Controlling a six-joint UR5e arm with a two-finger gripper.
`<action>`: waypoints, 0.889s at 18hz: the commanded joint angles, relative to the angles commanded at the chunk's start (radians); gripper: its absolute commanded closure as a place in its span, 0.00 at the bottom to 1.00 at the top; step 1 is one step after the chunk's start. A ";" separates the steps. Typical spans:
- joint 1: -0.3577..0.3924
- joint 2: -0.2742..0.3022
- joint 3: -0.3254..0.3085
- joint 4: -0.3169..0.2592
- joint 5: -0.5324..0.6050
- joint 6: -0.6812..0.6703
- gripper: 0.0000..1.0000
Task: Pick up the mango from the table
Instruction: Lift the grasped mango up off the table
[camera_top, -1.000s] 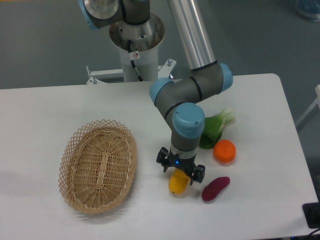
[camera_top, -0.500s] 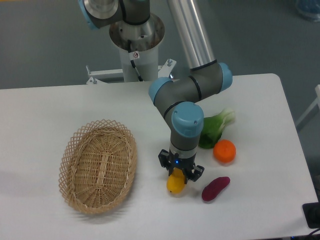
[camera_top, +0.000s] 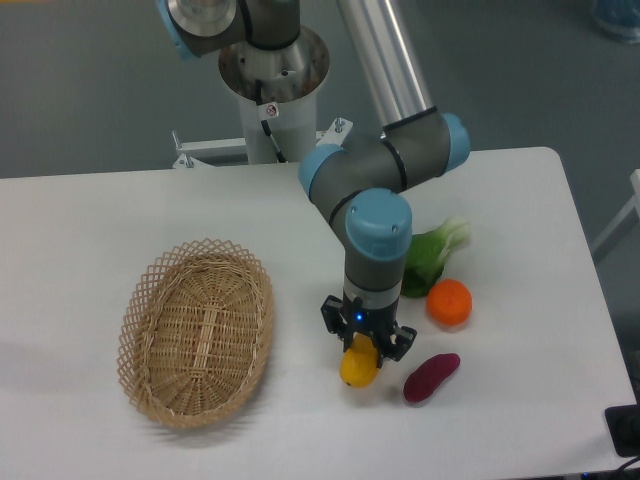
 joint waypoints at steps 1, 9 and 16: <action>0.003 0.015 0.003 0.002 -0.026 -0.026 0.51; 0.003 0.131 0.015 0.002 -0.160 -0.164 0.51; 0.012 0.147 0.021 0.000 -0.178 -0.204 0.51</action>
